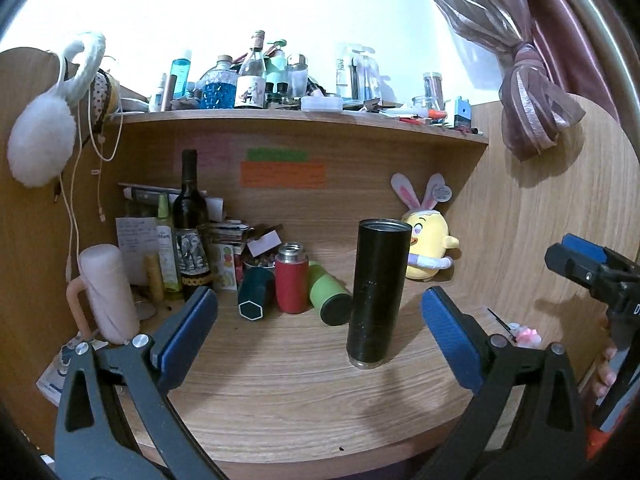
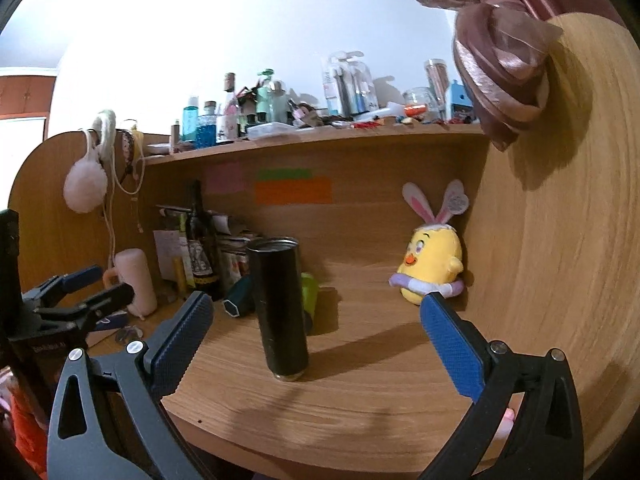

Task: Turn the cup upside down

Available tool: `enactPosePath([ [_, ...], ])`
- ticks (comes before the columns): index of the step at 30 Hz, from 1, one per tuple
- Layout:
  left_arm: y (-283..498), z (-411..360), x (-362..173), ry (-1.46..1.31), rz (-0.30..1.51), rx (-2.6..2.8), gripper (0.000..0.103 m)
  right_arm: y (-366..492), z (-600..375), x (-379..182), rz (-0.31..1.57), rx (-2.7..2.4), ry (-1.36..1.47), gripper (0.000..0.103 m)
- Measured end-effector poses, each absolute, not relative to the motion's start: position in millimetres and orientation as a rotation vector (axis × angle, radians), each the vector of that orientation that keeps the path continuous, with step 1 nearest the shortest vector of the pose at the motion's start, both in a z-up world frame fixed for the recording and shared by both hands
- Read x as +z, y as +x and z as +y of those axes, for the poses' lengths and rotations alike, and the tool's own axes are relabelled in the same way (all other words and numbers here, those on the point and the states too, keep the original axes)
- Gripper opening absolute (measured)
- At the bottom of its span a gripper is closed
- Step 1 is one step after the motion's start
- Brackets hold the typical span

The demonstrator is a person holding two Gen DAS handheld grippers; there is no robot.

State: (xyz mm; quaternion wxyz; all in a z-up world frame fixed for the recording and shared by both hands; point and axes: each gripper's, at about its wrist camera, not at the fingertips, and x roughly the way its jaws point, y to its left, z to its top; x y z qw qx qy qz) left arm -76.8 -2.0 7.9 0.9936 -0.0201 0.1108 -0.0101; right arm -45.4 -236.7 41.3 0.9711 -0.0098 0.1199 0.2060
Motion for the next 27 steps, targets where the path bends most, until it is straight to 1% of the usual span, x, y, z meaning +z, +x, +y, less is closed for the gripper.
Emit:
enactPosePath([
  [27, -85, -2, 8, -0.030, 0.205, -0.009, 0.103, -48, -214, 44, 0.222, 0.458, -0.039, 0.103],
])
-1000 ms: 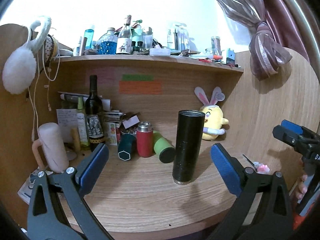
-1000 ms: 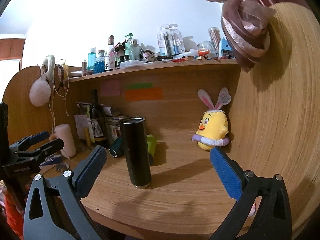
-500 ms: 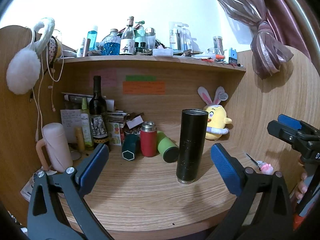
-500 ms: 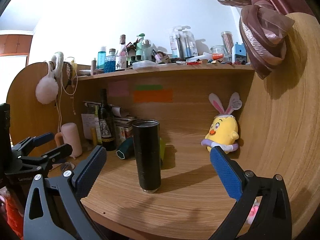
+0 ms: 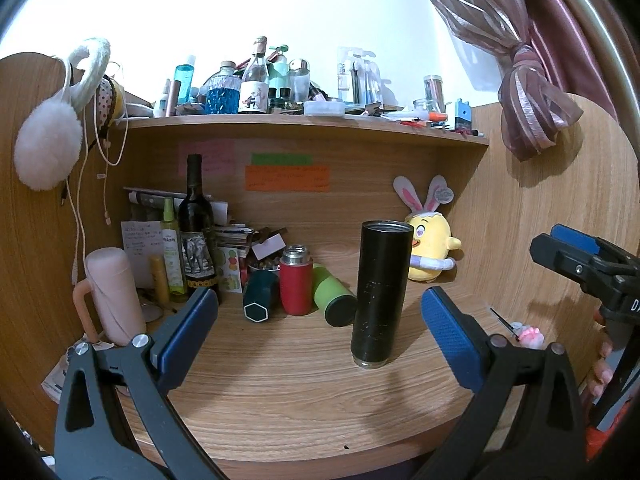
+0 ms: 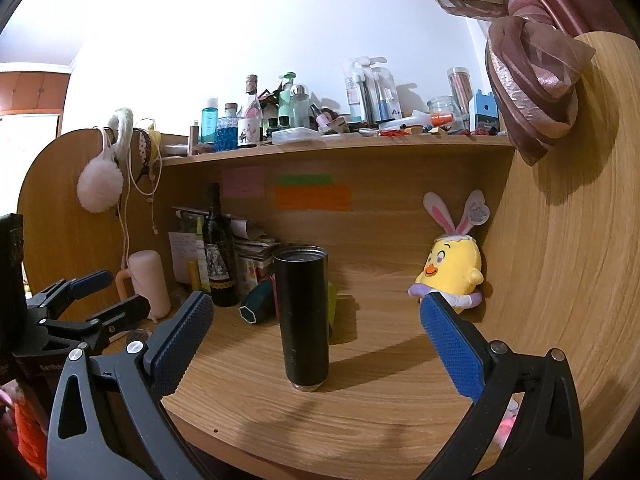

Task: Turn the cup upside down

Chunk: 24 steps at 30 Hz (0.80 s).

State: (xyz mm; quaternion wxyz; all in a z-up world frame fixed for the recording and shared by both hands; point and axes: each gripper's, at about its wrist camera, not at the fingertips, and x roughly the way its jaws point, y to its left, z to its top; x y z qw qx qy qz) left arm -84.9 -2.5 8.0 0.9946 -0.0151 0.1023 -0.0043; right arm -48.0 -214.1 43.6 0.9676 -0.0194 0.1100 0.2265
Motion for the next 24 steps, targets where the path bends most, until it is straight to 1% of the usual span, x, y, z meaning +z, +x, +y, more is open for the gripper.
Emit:
enactPosePath([
  [24, -87.4, -0.3, 8.4, -0.040, 0.198, -0.009, 0.103, -49.5, -212.1, 44.5, 0.221, 0.458, -0.046, 0.103],
])
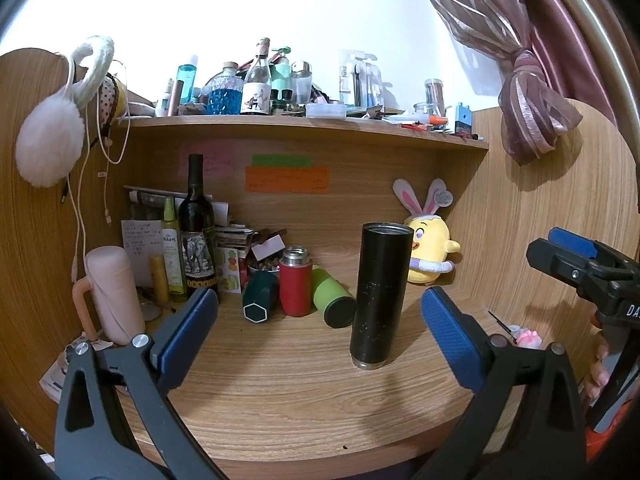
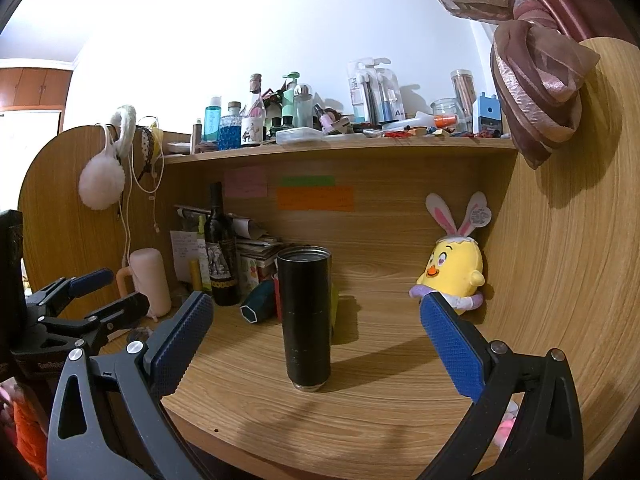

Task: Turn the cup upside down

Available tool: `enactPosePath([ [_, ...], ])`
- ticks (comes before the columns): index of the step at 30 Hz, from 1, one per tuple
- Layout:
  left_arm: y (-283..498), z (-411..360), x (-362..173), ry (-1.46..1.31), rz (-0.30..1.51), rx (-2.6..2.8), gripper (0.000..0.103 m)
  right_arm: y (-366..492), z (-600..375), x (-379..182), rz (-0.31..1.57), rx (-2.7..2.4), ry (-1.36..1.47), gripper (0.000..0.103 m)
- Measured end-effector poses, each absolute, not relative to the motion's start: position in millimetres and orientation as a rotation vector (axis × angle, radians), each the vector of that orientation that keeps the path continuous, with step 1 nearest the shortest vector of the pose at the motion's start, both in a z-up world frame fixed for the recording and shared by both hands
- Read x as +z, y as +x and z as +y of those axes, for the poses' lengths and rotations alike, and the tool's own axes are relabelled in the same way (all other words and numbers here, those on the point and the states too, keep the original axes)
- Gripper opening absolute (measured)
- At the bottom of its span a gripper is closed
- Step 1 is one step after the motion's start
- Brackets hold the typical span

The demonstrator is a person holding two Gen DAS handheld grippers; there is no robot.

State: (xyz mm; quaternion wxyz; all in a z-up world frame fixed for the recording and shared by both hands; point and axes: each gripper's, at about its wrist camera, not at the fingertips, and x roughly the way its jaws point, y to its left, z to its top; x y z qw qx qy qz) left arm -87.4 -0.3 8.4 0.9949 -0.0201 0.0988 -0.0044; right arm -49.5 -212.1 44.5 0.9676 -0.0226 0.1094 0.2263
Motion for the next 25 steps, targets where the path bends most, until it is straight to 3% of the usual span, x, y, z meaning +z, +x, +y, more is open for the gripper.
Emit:
enactPosePath([
  [25, -84.3, -3.5, 4.2, -0.048, 0.217, -0.031, 0.103, -49.3, -211.6, 43.4, 0.231, 0.463, -0.044, 0.103],
])
